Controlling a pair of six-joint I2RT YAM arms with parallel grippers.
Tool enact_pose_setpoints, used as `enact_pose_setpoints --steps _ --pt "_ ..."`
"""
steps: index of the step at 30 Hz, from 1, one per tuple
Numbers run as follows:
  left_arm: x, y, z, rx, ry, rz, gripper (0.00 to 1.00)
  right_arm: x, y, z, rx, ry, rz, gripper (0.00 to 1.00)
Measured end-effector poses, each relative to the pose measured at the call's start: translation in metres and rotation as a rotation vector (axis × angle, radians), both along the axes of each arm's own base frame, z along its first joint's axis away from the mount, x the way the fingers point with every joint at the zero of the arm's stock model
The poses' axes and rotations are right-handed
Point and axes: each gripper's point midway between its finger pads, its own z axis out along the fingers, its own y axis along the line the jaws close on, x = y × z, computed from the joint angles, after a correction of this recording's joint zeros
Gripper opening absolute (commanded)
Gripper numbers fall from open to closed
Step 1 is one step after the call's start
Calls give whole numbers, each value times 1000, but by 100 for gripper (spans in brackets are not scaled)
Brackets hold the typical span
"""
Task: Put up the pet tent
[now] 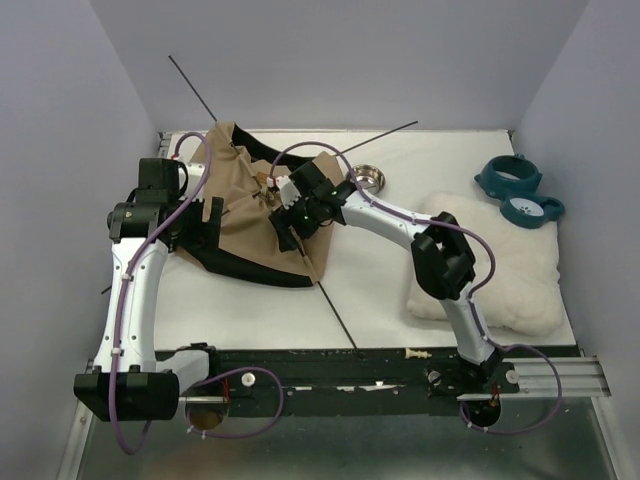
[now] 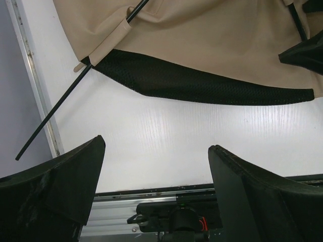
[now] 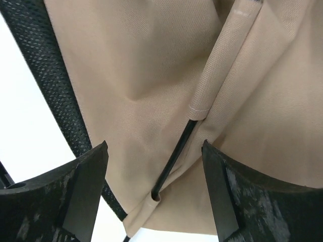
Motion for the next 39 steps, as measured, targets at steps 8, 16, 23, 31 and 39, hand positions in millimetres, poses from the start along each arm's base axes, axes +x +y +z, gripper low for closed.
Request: enact_pose_setpoints --steps 8,16,23,31,39 --pt "0 0 -3 -1 10 0 99 -7 2 -35 -37 94 -52 51" --pt "13 0 4 -3 14 1 99 -10 -2 -38 -56 150 -129 1" --pt "25 -5 24 -24 -23 -16 99 -14 -4 4 -11 111 -105 1" --pt "32 -21 48 -96 -62 -73 99 -11 -16 125 98 -122 10 1" --pt "27 -33 64 -134 -132 -142 99 8 -102 123 -7 -124 -47 1"
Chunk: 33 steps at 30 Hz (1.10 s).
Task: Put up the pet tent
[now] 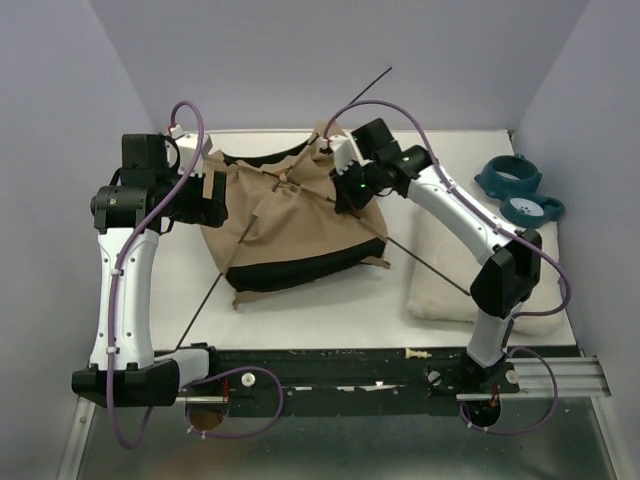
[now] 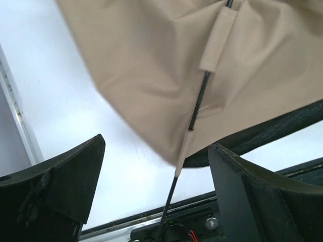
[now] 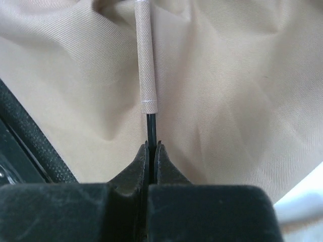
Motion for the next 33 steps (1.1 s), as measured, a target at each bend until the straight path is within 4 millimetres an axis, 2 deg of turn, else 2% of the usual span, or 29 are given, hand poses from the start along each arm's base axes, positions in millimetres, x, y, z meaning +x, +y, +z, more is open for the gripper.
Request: enact_pose_setpoints --steps 2,5,7,9,13,17,22,26,27,31,32,33 --pt "-4 -4 2 -13 -15 -27 99 7 -35 -6 -21 19 -52 1" --pt "-12 -17 -1 -48 -18 -105 99 4 -83 -11 -42 44 -122 1" --pt "-17 -23 -6 -67 -6 -153 99 1 -110 -9 -44 44 -174 1" --pt "-25 -33 -16 -93 25 -227 99 -4 -129 -5 -37 37 -216 1" --pt "-48 -44 -49 -128 132 -356 99 -18 -148 3 -16 8 -277 1" --pt "-70 -40 -89 -97 228 -412 99 -30 -165 1 -2 -17 -342 1" --pt "-83 -33 -116 -50 276 -459 90 -24 -187 -2 19 -22 -438 1" --pt "-89 -31 -136 -35 321 -504 73 -16 -191 -8 32 0 -466 1" --pt "-91 -30 -140 -33 332 -516 65 -16 -192 -10 35 11 -465 1" --pt "-96 -29 -154 -26 361 -561 21 -14 -194 -20 36 49 -452 1" --pt "-96 -29 -155 -26 361 -569 8 -14 -195 -22 34 57 -444 3" --pt "-95 -29 -155 -22 352 -582 0 -14 -196 -24 34 63 -438 9"
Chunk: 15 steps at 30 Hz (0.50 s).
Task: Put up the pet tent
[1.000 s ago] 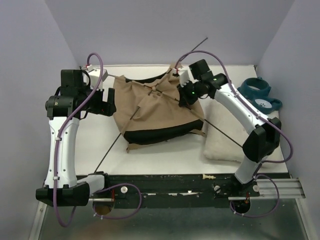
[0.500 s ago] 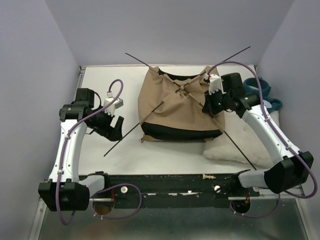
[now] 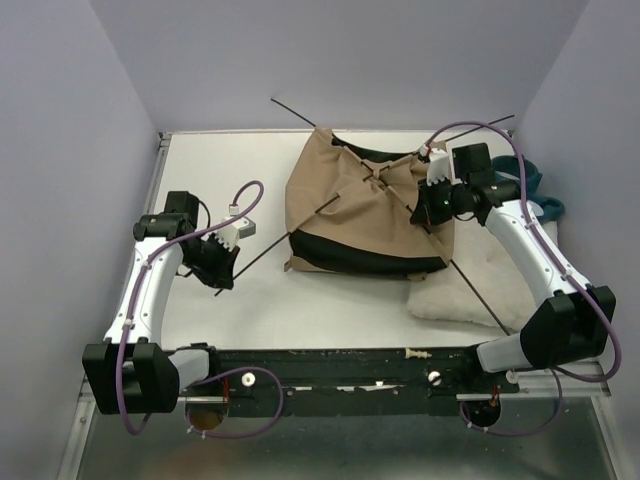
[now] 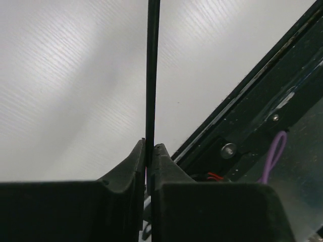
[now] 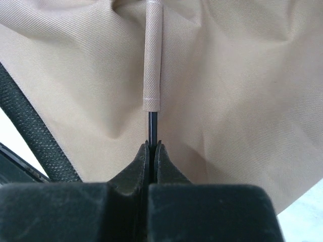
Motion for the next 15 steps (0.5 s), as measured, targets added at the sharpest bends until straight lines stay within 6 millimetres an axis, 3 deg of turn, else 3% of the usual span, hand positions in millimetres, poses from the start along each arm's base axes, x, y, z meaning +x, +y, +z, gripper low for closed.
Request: enact_pose_setpoints --steps 1,3,5,9,11,15 --pt "1 -1 0 -5 -4 -3 0 0 -1 -1 1 4 6 17" --pt "4 -2 1 -13 -20 -11 0 0 -1 -2 10 4 23 53" --pt "6 -3 1 -20 -32 -13 0 0 3 1 28 -6 47 81" --pt "13 -7 4 -41 -61 -16 0 1 7 6 31 -38 105 89" --pt "15 -10 7 -63 -80 -16 0 1 8 14 26 -61 142 99" --pt "23 -20 20 -122 -151 -8 0 4 17 44 48 -187 251 100"
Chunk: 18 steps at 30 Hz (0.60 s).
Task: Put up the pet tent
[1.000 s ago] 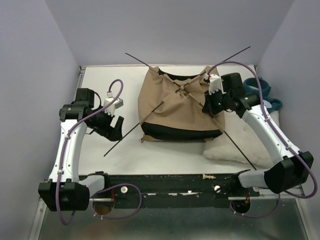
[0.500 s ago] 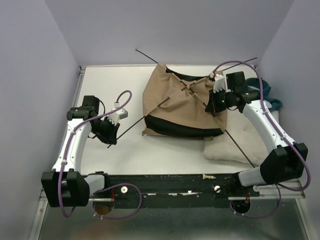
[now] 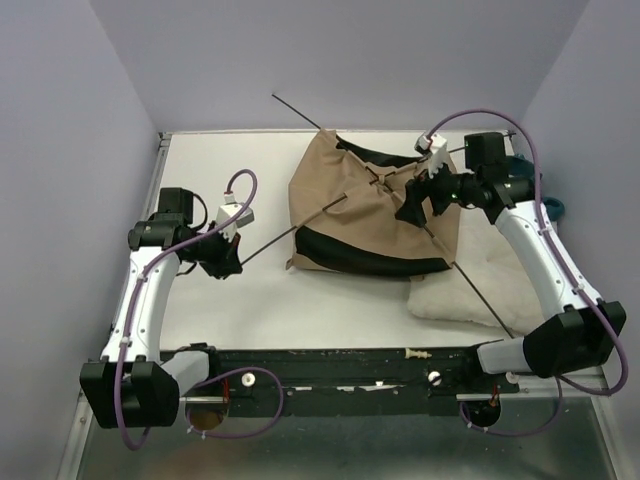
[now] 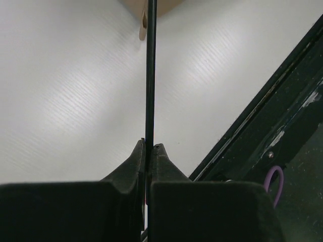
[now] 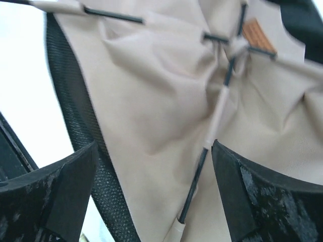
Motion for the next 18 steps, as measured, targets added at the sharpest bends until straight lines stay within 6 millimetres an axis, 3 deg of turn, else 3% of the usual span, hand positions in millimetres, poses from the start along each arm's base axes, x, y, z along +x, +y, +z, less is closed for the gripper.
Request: enact_pose_setpoints --steps 4,9,14,18 --pt "11 -12 23 -82 -108 21 0 -11 24 39 58 -149 158 100" --pt "27 -25 54 -176 -259 35 0 -40 97 79 86 -376 473 97" --pt "33 -40 65 -236 -317 1 0 -72 165 93 107 -524 737 88" --pt "33 -48 66 -262 -325 -22 0 -87 211 86 109 -606 907 83"
